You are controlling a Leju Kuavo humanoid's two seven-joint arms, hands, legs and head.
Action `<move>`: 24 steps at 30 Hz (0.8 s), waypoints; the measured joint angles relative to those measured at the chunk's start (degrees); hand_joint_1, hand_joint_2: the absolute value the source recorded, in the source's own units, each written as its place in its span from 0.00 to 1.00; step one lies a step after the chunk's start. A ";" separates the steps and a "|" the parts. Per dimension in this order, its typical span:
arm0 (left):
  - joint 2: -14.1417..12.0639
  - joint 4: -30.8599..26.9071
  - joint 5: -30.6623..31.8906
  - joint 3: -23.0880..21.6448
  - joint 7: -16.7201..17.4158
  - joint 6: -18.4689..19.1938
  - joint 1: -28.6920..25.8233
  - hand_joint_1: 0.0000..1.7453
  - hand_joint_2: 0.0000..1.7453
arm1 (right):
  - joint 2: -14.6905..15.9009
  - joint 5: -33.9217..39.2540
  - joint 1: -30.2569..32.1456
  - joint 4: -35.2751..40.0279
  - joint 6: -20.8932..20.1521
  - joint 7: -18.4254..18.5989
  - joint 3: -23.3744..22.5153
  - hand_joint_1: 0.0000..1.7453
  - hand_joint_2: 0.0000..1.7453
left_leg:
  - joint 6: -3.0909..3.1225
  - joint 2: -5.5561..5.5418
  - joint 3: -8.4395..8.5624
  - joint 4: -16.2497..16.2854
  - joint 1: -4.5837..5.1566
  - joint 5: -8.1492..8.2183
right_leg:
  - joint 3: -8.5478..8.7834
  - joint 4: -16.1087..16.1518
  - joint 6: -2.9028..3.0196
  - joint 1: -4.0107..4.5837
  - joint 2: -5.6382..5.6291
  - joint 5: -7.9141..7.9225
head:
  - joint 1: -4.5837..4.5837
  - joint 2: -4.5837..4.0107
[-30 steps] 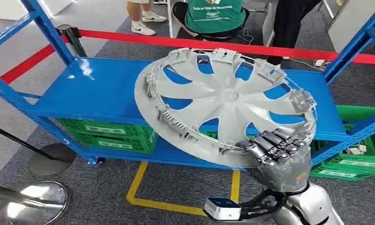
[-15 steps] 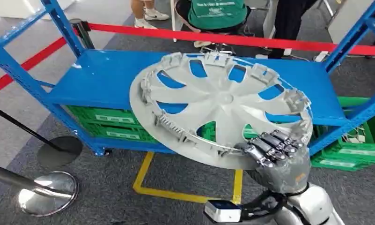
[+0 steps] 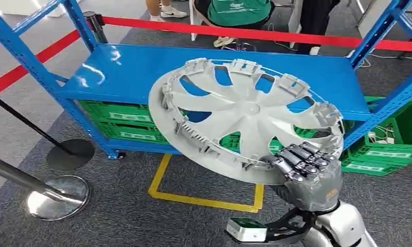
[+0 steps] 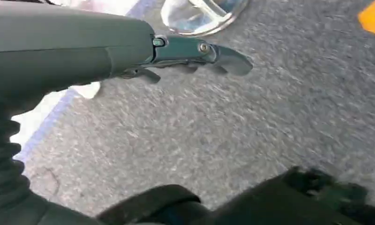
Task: Take the parts from the cabinet and place them on the table.
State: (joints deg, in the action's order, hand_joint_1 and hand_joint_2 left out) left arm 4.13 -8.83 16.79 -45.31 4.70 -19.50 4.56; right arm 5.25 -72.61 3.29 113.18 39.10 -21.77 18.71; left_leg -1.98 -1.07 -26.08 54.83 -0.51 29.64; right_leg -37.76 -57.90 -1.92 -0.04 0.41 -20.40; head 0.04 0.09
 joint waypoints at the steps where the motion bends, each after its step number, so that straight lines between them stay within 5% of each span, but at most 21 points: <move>1: 0.00 0.00 0.00 -0.04 0.00 0.00 -0.16 0.00 1.00 | -0.02 0.04 0.05 -0.02 0.00 -0.02 0.00 1.00 1.00 | 0.57 -0.08 -0.64 0.32 0.43 -0.37 | -0.38 0.29 -0.33 -0.33 0.01 0.72 | -0.09 0.00; 3: 0.02 0.00 0.00 -0.04 0.02 0.11 -0.62 0.00 1.00 | 0.00 0.11 0.26 -0.20 0.00 -0.09 0.00 1.00 1.00 | 2.11 0.31 -1.83 0.17 0.49 -1.69 | -1.35 0.27 -1.06 -0.95 -0.18 1.08 | 0.24 0.00; 4: -0.18 0.02 0.00 -0.04 0.07 0.11 -0.66 0.00 1.00 | 0.02 0.11 0.47 -0.26 0.00 -0.11 0.04 1.00 1.00 | 2.62 0.32 -2.50 0.18 0.58 -2.34 | -2.25 -1.00 -1.20 -0.93 -0.16 -1.86 | 0.04 0.02; 6: -0.26 0.02 -0.02 -0.02 0.15 0.13 -0.62 0.00 1.00 | 0.02 0.17 0.54 -0.33 0.00 -0.11 0.09 1.00 1.00 | 3.25 0.39 -3.91 0.21 0.79 -3.60 | -3.86 -9.18 -1.36 -0.86 -0.20 -9.34 | -0.22 0.00; 8: -0.24 0.02 -0.02 -0.02 0.24 0.17 -0.58 0.00 1.00 | 0.02 0.33 0.54 -0.50 0.00 -0.11 0.13 1.00 1.00 | 3.38 0.39 -5.51 0.31 1.12 -4.90 | -4.85 -17.04 -1.28 -0.71 -0.21 -12.25 | -0.35 0.00; 10: -0.26 0.02 -0.02 0.00 0.57 0.20 -0.41 0.00 1.00 | 0.02 0.50 0.31 -0.92 0.00 0.33 0.35 1.00 1.00 | 3.32 0.40 -7.16 0.38 1.36 -6.19 | -2.26 -16.88 -0.98 -0.56 -0.21 -8.87 | -0.31 0.00; 12: -0.26 0.02 -0.02 0.00 0.68 0.22 -0.15 0.00 1.00 | 0.02 0.61 -0.25 -1.38 0.00 0.61 0.79 1.00 1.00 | 3.00 0.36 -8.60 0.63 1.39 -7.25 | 4.35 -8.94 -0.69 -0.42 -0.21 -5.91 | -0.31 0.00; 14: -0.28 0.02 -0.02 0.00 0.70 0.22 0.08 0.00 1.00 | 0.02 0.57 -0.54 -1.49 0.02 0.72 1.05 1.00 1.00 | 2.52 0.25 -9.25 1.08 1.71 -8.05 | 11.26 0.91 -0.67 -0.28 -0.43 -9.56 | -0.28 0.00; 16: -0.33 0.02 -0.02 0.00 0.74 0.20 0.04 0.00 1.00 | 0.02 0.33 -0.87 -1.81 0.02 1.03 1.49 1.00 1.00 | 1.97 0.31 -9.49 1.03 1.60 -9.12 | 10.65 0.99 -0.15 -0.01 -0.49 -9.54 | -0.24 0.00; 18: -0.55 0.04 -0.04 0.02 0.77 0.22 0.04 0.00 1.00 | 0.02 -0.02 -1.33 -2.23 0.02 1.35 2.01 1.00 1.00 | 1.29 0.29 -10.05 1.12 1.51 -9.53 | 9.07 0.95 1.05 -0.29 -0.30 -8.46 | -0.26 0.00; 20: -0.55 0.04 -0.07 0.07 0.76 0.22 0.22 0.00 1.00 | 0.02 -0.26 -2.05 -2.43 0.02 1.68 2.47 1.00 1.00 | 0.48 0.38 -11.48 4.76 1.32 -3.60 | 8.11 0.92 1.89 -0.31 -0.10 -7.23 | -0.09 0.00; 22: -0.59 0.04 -0.09 0.09 0.76 0.22 0.52 0.00 1.00 | 0.02 -0.61 -2.45 -2.75 0.02 2.10 2.86 1.00 1.00 | 0.00 0.40 -13.44 13.55 1.15 2.88 | 6.31 0.86 2.08 -0.25 -0.04 -5.72 | -0.09 0.00; 23: -0.59 0.04 -0.11 0.09 0.76 0.22 0.61 0.00 1.00 | 0.02 -0.74 -2.54 -2.93 0.02 2.32 3.06 1.00 1.00 | -0.11 0.40 -13.91 17.32 1.13 3.99 | 5.34 0.79 2.06 -0.22 0.01 -5.03 | -0.02 0.00; 24: -0.59 0.04 -0.13 0.09 0.76 0.22 0.64 0.00 1.00 | 0.02 -0.83 -2.68 -3.13 0.02 2.43 3.19 1.00 1.00 | -0.16 0.41 -13.63 19.05 1.07 3.23 | 4.45 0.76 1.99 -0.20 0.05 -4.45 | -0.02 0.00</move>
State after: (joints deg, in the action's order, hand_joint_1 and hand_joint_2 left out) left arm 3.54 -8.79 16.65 -45.22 5.46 -19.28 5.20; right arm 5.27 -73.44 0.60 110.05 39.12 -19.34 21.90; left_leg -2.14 -0.66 -39.70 73.88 0.57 32.87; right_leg -33.31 -57.14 0.06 -0.24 0.46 -24.85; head 0.02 0.09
